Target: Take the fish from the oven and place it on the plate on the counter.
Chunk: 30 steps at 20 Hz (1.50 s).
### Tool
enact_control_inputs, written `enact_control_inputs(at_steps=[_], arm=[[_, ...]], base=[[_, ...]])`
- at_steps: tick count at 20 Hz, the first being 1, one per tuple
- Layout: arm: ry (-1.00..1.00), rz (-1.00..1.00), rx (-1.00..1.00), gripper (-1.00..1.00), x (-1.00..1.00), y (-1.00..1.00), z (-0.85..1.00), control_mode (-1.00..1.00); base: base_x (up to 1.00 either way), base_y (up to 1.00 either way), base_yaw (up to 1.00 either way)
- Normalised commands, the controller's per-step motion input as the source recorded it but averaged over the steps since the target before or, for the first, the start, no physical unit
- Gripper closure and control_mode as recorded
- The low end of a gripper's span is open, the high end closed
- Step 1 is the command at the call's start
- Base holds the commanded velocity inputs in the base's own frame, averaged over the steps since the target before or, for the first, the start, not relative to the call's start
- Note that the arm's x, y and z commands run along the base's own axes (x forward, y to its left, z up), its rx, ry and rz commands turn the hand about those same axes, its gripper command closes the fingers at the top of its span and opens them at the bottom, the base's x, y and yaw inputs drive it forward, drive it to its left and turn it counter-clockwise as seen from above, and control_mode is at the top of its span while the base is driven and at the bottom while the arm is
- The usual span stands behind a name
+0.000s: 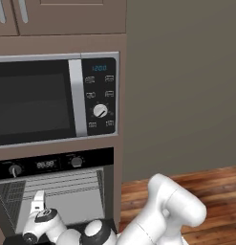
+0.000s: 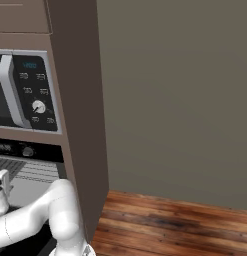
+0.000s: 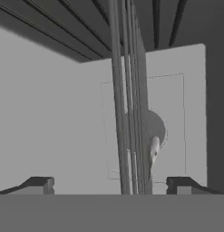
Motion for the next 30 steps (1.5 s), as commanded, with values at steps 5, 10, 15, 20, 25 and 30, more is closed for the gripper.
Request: enact_control_inputs(at_steps=[5,10,15,20,25,30], arm=[[-0.23,0.00,0.00,-1.00,0.09,0.00,-0.56,-1.00],[-0.11,-0.04,0.03,-1.00,0.07,0.00,-0.99,-1.00],[-0.05,-0.04,0.05,-1.00,0.08,0.00,-1.00,-1.00],[-0.12,-0.04,0.01,-1.00,0.24,0.00,-0.99,-1.00],[-0.19,-0.03,0.00,-1.00,0.53,0.00,-0.99,-1.00],[-0.18,-0.04,0.00,-1.00,0.58,0.00,-1.00,-1.00]], base=[[0.00,0.00,0.00],[0.00,0.00,0.00],[0.00,0.00,0.00],[0.00,0.00,0.00],[0.00,0.00,0.00],[0.00,0.00,0.00]])
